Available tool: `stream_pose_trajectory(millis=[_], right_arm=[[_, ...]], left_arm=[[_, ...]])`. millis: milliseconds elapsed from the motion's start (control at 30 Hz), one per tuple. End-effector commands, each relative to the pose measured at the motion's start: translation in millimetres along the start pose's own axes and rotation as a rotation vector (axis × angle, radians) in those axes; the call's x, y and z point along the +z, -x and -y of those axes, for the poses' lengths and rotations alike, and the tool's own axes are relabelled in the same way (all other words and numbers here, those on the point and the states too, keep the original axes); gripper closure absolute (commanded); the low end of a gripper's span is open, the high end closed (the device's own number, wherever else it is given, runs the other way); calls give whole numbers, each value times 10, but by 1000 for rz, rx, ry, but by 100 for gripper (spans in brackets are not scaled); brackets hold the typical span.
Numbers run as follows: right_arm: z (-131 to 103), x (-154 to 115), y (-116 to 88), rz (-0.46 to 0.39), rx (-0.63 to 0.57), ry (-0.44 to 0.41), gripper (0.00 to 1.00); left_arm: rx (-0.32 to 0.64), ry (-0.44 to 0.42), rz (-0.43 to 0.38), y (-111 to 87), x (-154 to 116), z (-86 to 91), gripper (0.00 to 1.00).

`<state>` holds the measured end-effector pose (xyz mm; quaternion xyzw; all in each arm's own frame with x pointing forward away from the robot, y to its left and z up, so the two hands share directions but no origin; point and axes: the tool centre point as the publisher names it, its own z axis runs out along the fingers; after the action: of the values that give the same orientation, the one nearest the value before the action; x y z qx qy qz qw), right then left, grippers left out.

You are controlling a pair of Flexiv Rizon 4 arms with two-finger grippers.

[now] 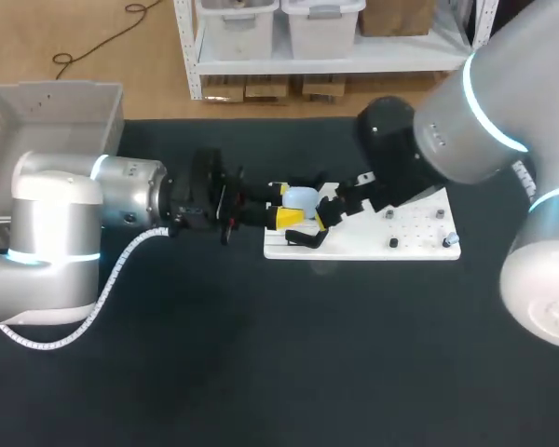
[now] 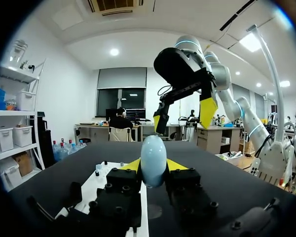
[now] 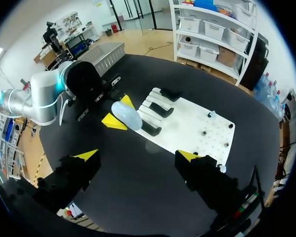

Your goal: Pick up each earbud case from the left stands, insert the matching earbuds, close the lid, and place the case in the box.

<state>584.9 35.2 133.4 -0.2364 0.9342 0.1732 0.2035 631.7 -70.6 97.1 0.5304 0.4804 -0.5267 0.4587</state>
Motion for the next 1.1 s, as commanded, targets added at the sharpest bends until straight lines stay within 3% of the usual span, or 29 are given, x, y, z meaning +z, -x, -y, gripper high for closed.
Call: stream_pose_trajectory(millis=[33, 1100], right_arm=[[-30, 110, 66, -7, 1, 6, 0], [117, 429, 295, -36, 46, 26, 0]], left_arm=[[1, -1, 2, -8, -2, -6, 100], [1, -1, 2, -8, -2, -6, 100]])
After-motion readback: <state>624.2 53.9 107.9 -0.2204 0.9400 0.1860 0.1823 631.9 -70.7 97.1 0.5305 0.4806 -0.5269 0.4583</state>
